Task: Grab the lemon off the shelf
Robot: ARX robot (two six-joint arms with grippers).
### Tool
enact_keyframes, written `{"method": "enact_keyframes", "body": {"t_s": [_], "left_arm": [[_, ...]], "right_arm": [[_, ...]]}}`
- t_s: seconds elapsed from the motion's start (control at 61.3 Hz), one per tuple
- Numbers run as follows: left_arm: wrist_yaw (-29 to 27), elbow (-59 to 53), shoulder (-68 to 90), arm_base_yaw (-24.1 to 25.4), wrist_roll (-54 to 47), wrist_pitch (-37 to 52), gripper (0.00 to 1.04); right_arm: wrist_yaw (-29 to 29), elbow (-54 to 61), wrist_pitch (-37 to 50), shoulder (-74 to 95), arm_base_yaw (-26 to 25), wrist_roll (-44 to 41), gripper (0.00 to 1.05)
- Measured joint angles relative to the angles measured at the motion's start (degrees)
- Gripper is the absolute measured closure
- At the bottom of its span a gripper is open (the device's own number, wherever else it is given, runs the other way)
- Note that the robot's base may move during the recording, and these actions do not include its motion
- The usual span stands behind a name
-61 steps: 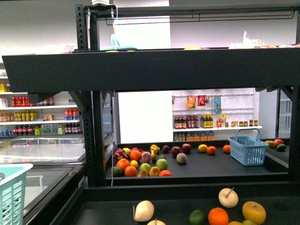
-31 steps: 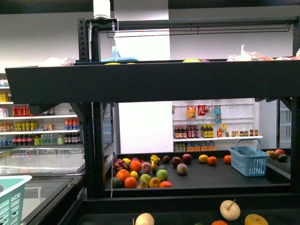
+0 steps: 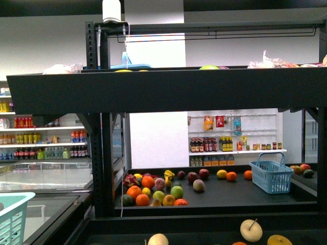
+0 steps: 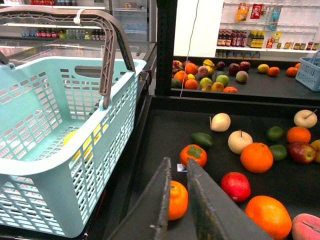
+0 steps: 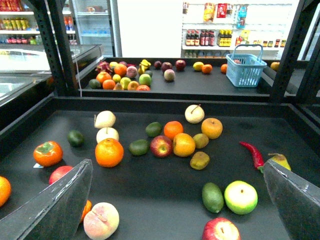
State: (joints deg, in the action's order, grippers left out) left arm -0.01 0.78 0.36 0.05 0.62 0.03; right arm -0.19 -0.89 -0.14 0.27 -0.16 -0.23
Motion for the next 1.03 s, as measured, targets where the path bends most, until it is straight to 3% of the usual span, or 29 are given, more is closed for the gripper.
{"method": "enact_keyframes", "body": {"t_s": [0.212, 0.294, 1.028], "left_arm": [[0.0, 0.0, 0.0, 0.0, 0.0, 0.0, 0.22], [0.0, 0.0, 0.0, 0.0, 0.0, 0.0, 0.07], [0.0, 0.0, 0.0, 0.0, -0.1, 0.0, 0.08]], "right_arm": [[0.0, 0.0, 0.0, 0.0, 0.0, 0.0, 0.02], [0.0, 0.0, 0.0, 0.0, 0.0, 0.0, 0.02], [0.0, 0.0, 0.0, 0.0, 0.0, 0.0, 0.02]]}}
